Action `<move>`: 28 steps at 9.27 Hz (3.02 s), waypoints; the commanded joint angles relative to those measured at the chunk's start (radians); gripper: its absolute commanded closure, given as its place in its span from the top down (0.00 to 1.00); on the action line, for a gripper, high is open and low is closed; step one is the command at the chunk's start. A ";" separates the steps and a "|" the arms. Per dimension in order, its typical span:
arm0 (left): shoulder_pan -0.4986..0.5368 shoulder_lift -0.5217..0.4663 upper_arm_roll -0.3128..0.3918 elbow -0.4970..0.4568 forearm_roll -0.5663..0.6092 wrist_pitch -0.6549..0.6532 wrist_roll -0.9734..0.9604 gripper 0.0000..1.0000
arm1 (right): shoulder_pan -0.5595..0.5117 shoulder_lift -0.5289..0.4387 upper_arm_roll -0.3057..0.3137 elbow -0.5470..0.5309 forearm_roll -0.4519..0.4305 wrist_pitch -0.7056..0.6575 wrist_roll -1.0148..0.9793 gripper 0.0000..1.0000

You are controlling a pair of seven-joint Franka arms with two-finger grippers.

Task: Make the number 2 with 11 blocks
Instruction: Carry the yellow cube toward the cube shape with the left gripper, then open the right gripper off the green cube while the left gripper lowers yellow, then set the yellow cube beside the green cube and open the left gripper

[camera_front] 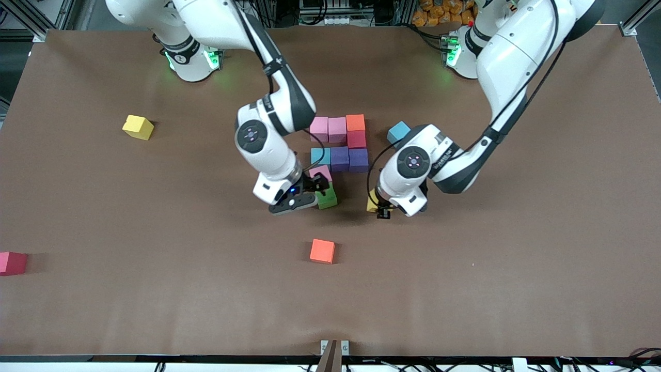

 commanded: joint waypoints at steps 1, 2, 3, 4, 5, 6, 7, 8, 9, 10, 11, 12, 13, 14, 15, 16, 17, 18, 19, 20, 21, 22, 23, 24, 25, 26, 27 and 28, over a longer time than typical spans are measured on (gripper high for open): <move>-0.061 0.018 0.022 0.054 -0.016 -0.020 -0.092 0.00 | -0.031 -0.006 -0.026 0.030 0.007 -0.044 -0.099 1.00; -0.106 0.033 0.058 0.085 -0.016 -0.020 -0.121 0.00 | -0.051 -0.008 -0.028 0.035 0.007 -0.049 -0.137 1.00; -0.175 0.053 0.121 0.118 -0.022 -0.019 -0.148 0.00 | -0.060 -0.016 -0.047 0.049 0.007 -0.089 -0.156 1.00; -0.231 0.076 0.161 0.144 -0.025 -0.019 -0.171 0.00 | -0.061 -0.022 -0.083 0.076 0.005 -0.150 -0.165 1.00; -0.251 0.090 0.166 0.151 -0.025 -0.019 -0.189 0.00 | -0.058 -0.028 -0.109 0.110 0.005 -0.203 -0.180 1.00; -0.262 0.093 0.166 0.151 -0.025 -0.019 -0.192 0.00 | -0.061 -0.045 -0.126 0.118 0.005 -0.224 -0.186 1.00; -0.269 0.096 0.166 0.157 -0.025 -0.019 -0.206 0.00 | -0.061 -0.057 -0.144 0.118 -0.001 -0.225 -0.228 1.00; -0.288 0.112 0.168 0.178 -0.025 -0.019 -0.212 0.00 | -0.061 -0.057 -0.156 0.115 -0.001 -0.225 -0.255 1.00; -0.298 0.125 0.168 0.195 -0.025 -0.019 -0.214 0.00 | -0.061 -0.057 -0.160 0.113 -0.003 -0.227 -0.257 1.00; -0.311 0.127 0.175 0.200 -0.025 -0.019 -0.221 0.00 | -0.060 -0.065 -0.173 0.115 -0.003 -0.247 -0.257 1.00; -0.315 0.130 0.177 0.200 -0.025 -0.019 -0.228 0.00 | -0.058 -0.065 -0.176 0.118 -0.003 -0.261 -0.257 1.00; -0.320 0.130 0.178 0.201 -0.025 -0.019 -0.228 0.00 | -0.057 -0.065 -0.178 0.118 -0.003 -0.261 -0.257 1.00; -0.326 0.130 0.178 0.203 -0.025 -0.019 -0.231 0.00 | -0.052 -0.065 -0.178 0.127 -0.009 -0.261 -0.257 1.00; -0.328 0.132 0.178 0.214 -0.025 -0.019 -0.234 0.00 | -0.052 -0.065 -0.177 0.135 -0.030 -0.262 -0.256 1.00; -0.332 0.132 0.178 0.217 -0.025 -0.019 -0.234 0.00 | -0.052 -0.063 -0.177 0.135 -0.033 -0.261 -0.257 1.00; -0.334 0.133 0.180 0.217 -0.025 -0.019 -0.235 0.00 | -0.052 -0.063 -0.177 0.138 -0.039 -0.262 -0.256 1.00; -0.341 0.133 0.181 0.217 -0.025 -0.019 -0.234 0.00 | -0.051 -0.063 -0.177 0.144 -0.052 -0.262 -0.257 1.00; -0.346 0.145 0.183 0.223 -0.025 -0.019 -0.234 0.00 | -0.052 -0.063 -0.177 0.146 -0.052 -0.262 -0.257 1.00; -0.358 0.155 0.191 0.234 -0.024 -0.019 -0.234 0.00 | -0.049 -0.063 -0.177 0.144 -0.052 -0.264 -0.254 1.00; -0.375 0.156 0.212 0.238 -0.025 -0.020 -0.234 0.00 | -0.049 -0.063 -0.175 0.144 -0.052 -0.264 -0.256 1.00; -0.387 0.156 0.224 0.238 -0.027 -0.019 -0.235 0.00 | -0.051 -0.063 -0.175 0.144 -0.052 -0.264 -0.257 1.00; -0.391 0.159 0.224 0.238 -0.027 -0.019 -0.235 0.00 | -0.051 -0.063 -0.175 0.144 -0.052 -0.264 -0.257 1.00; -0.392 0.164 0.224 0.238 -0.027 -0.019 -0.235 0.00 | -0.055 -0.063 -0.176 0.144 -0.052 -0.262 -0.259 1.00; -0.394 0.164 0.224 0.238 -0.025 -0.019 -0.235 0.00 | -0.058 -0.063 -0.177 0.144 -0.053 -0.264 -0.278 1.00; -0.400 0.164 0.224 0.238 -0.025 -0.020 -0.235 0.00 | -0.060 -0.062 -0.177 0.144 -0.053 -0.264 -0.283 1.00; -0.403 0.164 0.224 0.240 -0.025 -0.019 -0.235 0.00 | -0.061 -0.062 -0.178 0.144 -0.055 -0.264 -0.285 1.00; -0.406 0.164 0.224 0.241 -0.025 -0.019 -0.235 0.00 | -0.063 -0.062 -0.178 0.144 -0.055 -0.264 -0.286 1.00; -0.406 0.165 0.226 0.249 -0.025 -0.019 -0.235 0.00 | -0.066 -0.062 -0.178 0.144 -0.055 -0.264 -0.298 1.00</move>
